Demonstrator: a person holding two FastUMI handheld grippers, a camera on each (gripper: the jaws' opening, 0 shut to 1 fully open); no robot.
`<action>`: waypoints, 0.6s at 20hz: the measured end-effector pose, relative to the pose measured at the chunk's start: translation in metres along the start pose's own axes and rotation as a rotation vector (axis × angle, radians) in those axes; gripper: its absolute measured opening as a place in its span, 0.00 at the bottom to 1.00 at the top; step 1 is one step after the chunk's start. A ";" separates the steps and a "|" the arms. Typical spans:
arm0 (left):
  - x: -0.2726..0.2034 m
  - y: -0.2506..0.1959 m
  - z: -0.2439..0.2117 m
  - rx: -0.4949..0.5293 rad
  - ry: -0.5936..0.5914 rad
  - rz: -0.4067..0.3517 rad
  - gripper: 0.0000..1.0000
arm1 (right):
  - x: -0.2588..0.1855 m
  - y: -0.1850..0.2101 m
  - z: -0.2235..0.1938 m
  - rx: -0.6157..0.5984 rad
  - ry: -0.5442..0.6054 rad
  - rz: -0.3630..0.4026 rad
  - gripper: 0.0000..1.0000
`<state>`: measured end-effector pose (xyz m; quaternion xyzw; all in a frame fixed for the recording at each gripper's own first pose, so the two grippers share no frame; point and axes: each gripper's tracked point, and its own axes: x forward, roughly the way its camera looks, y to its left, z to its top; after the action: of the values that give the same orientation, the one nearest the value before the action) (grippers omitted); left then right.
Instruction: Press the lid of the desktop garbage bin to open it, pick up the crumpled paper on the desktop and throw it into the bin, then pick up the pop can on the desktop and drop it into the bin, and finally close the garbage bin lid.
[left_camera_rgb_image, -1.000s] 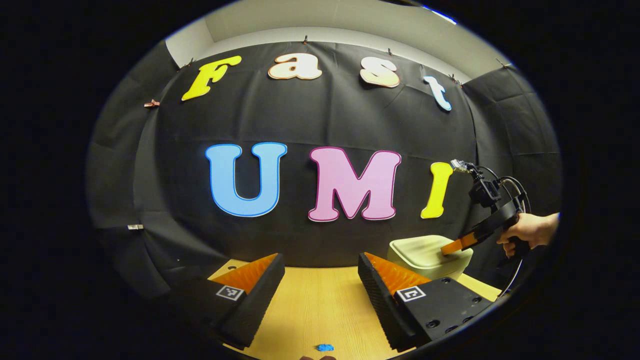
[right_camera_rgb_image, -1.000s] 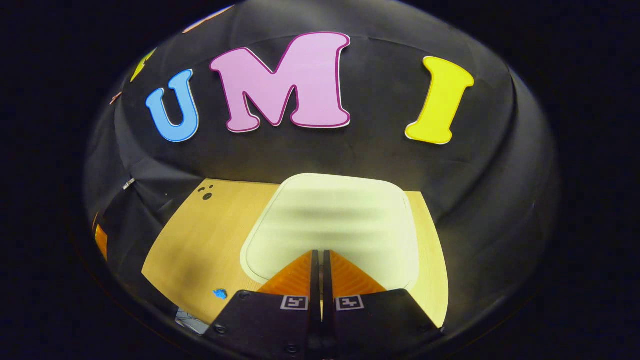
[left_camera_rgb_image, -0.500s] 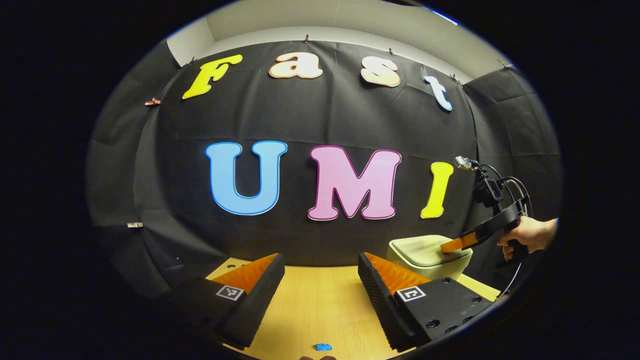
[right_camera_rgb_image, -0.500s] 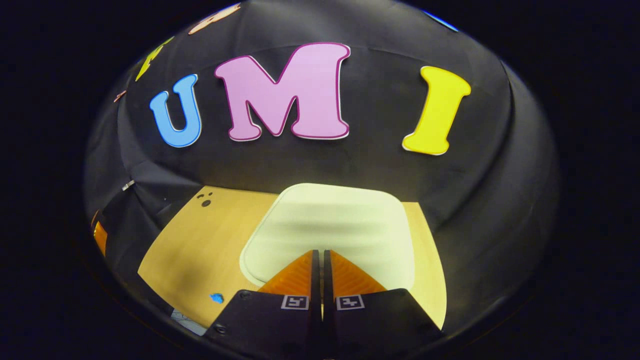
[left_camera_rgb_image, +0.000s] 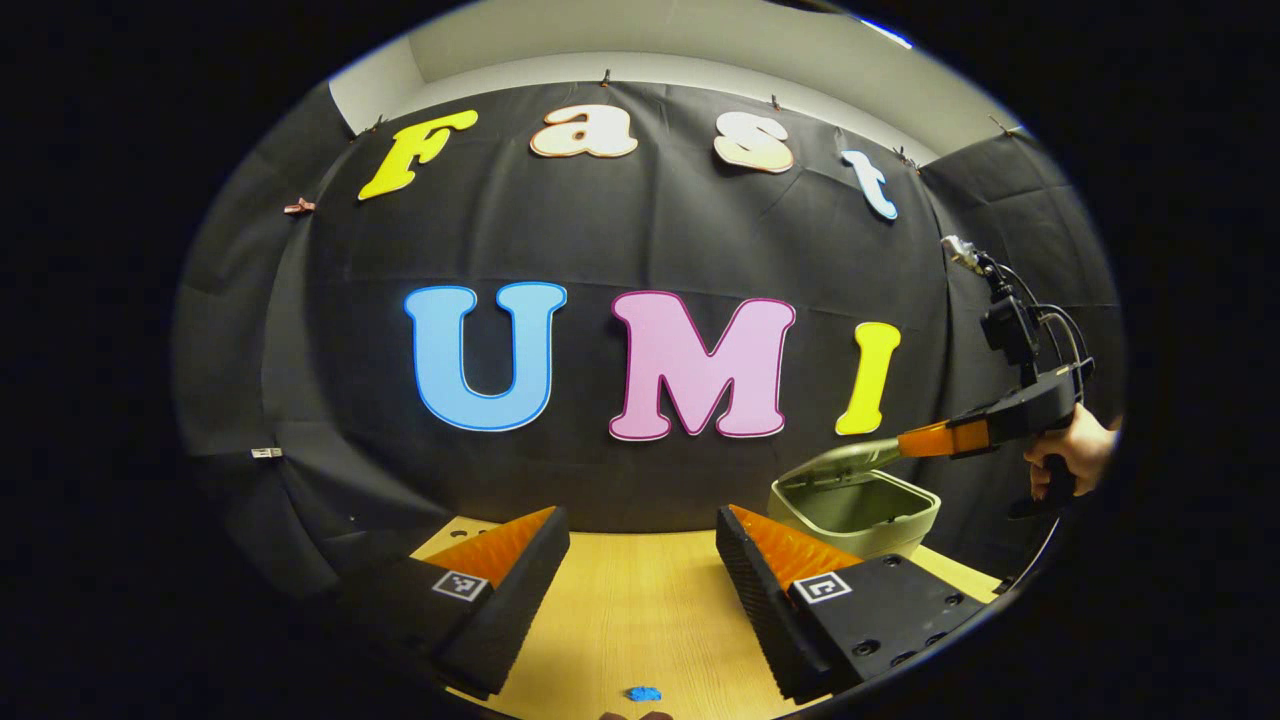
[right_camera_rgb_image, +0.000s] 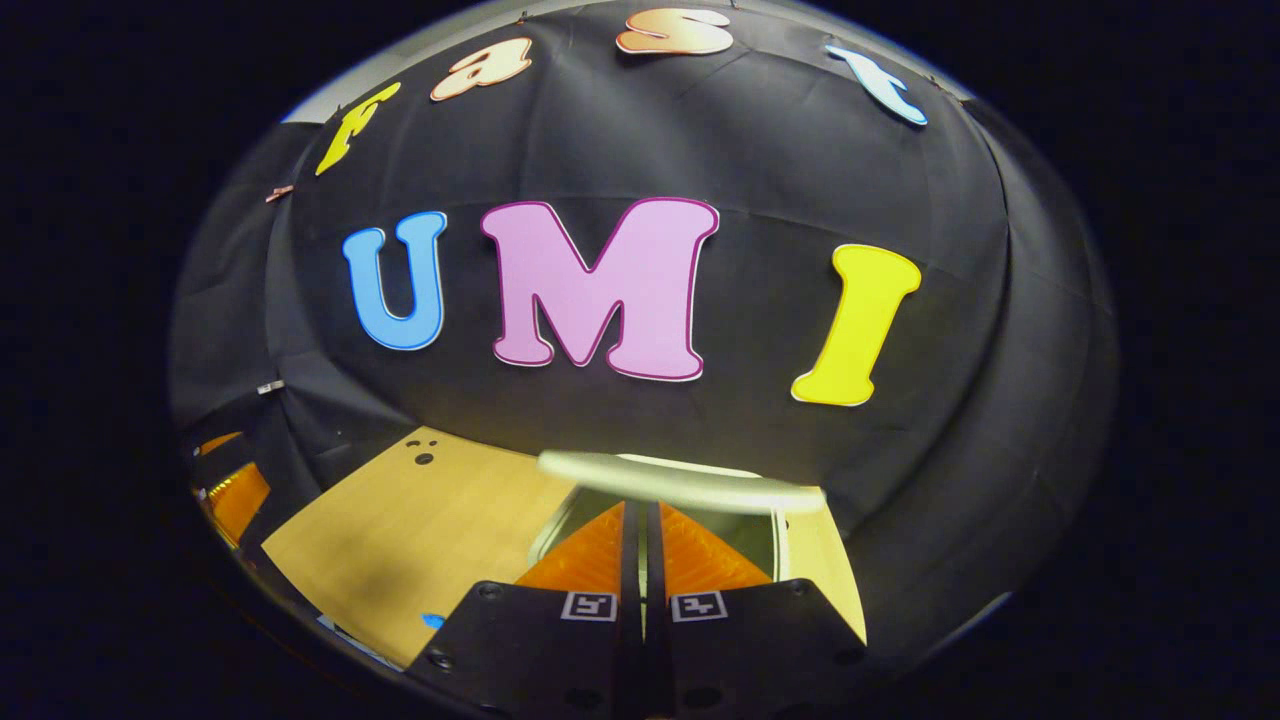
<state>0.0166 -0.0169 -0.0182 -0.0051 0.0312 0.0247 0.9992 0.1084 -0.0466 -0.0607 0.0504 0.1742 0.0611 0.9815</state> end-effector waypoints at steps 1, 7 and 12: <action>0.000 -0.001 -0.001 -0.002 0.000 -0.005 0.95 | -0.005 0.001 0.000 -0.001 -0.003 0.004 0.05; 0.000 -0.005 -0.003 0.000 0.005 -0.025 0.95 | -0.029 0.012 0.002 0.004 -0.047 0.021 0.05; -0.001 -0.006 -0.004 0.003 0.007 -0.036 0.95 | -0.048 0.027 -0.005 0.047 -0.085 0.051 0.06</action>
<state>0.0153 -0.0235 -0.0222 -0.0043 0.0344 0.0065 0.9994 0.0596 -0.0265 -0.0460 0.0804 0.1325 0.0796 0.9847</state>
